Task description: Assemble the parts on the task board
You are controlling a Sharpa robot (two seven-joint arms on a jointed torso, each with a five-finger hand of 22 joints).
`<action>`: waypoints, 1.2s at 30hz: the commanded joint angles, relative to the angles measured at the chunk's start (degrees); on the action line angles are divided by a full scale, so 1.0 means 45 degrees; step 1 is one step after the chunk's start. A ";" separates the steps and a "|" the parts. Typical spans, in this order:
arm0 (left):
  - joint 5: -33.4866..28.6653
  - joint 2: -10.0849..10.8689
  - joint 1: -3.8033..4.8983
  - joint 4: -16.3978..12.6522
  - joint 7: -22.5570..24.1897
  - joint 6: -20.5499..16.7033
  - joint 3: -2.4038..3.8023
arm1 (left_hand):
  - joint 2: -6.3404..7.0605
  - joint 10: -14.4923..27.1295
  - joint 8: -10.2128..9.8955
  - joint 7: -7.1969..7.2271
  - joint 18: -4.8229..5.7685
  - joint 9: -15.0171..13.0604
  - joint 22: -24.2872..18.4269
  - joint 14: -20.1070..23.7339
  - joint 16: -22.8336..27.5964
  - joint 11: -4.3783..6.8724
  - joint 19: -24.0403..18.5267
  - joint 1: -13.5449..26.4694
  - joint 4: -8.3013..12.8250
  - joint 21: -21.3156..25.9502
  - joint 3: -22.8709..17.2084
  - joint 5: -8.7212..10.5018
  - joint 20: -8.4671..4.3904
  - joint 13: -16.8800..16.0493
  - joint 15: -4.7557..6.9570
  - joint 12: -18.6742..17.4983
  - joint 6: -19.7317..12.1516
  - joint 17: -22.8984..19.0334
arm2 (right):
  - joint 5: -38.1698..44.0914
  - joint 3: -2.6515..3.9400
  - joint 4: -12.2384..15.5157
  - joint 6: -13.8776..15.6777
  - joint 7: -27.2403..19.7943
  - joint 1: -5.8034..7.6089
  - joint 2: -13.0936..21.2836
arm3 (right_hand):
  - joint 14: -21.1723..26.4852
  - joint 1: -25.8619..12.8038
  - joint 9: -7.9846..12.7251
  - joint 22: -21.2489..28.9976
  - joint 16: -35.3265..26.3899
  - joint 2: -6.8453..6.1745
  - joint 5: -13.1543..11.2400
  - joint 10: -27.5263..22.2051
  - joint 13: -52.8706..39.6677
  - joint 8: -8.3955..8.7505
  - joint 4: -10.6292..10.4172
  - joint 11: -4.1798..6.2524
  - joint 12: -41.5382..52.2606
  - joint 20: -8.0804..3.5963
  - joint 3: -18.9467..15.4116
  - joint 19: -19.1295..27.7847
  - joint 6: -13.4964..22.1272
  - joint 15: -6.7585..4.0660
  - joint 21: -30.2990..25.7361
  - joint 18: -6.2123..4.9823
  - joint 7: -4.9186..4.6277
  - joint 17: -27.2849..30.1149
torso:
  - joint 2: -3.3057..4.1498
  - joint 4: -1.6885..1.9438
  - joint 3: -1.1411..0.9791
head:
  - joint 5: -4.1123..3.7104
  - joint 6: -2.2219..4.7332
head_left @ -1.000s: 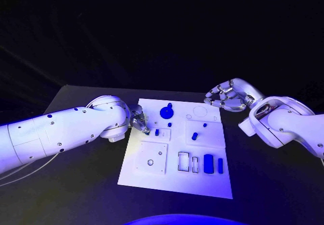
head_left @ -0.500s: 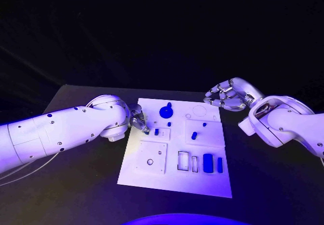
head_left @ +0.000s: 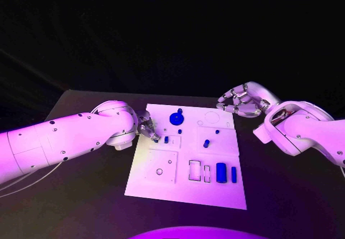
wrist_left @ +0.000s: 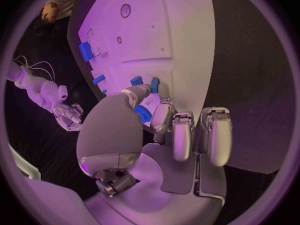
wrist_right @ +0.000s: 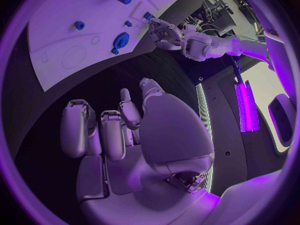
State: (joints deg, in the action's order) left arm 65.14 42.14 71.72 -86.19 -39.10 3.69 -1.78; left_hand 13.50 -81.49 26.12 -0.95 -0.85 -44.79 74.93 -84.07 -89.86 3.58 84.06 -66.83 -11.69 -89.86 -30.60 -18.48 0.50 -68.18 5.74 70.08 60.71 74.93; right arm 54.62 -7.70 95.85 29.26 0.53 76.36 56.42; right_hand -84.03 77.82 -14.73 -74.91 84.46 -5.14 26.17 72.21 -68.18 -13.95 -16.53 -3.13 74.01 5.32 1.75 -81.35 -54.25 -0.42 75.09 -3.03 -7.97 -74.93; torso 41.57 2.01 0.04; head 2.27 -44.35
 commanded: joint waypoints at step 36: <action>-0.0157 0.0067 -0.0031 0.0025 -0.0259 -0.0387 -0.0007 | -0.1006 0.0035 -0.0483 0.0099 0.0189 -0.0318 0.3349 -0.1317 -0.0031 -0.0082 0.1320 0.0667 -0.1137 -0.0031 0.5143 0.0023 -0.0097 -0.0123 0.0067 0.0103 0.0433 0.3348 | 0.0090 0.0002 0.0021 0.0018 -0.0171 -0.0006 0.0035 | -0.0841 -0.0200 -0.0017 -0.1423 -0.0088 0.0018 0.0104 -0.0088 0.0047 -0.0090 -0.0002 -0.0001 -0.0053 -0.0010 -0.0162 0.0064 0.0071 -0.0123 -0.0101 -0.0145 0.0048 -0.1407 | -0.0003 -0.0002 0.0013 | -0.0006 0.0033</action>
State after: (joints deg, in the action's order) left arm 64.96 42.45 71.60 -85.92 -39.81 3.20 -1.85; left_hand 9.01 -81.47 24.24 -0.39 -0.85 -46.17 74.92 -84.07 -89.86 3.57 84.06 -64.04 -16.80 -89.86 -7.74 -18.48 0.50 -68.87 5.74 70.56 62.55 74.91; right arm 54.61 -7.70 95.90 29.35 0.31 76.36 56.58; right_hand -84.03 77.20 -14.72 -74.94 84.46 -4.98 26.41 72.21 -68.05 -14.17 -16.54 -3.13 74.01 5.32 1.43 -81.35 -54.25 -0.42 74.83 -3.03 -7.97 -74.91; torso 41.56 2.01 0.08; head 2.26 -44.21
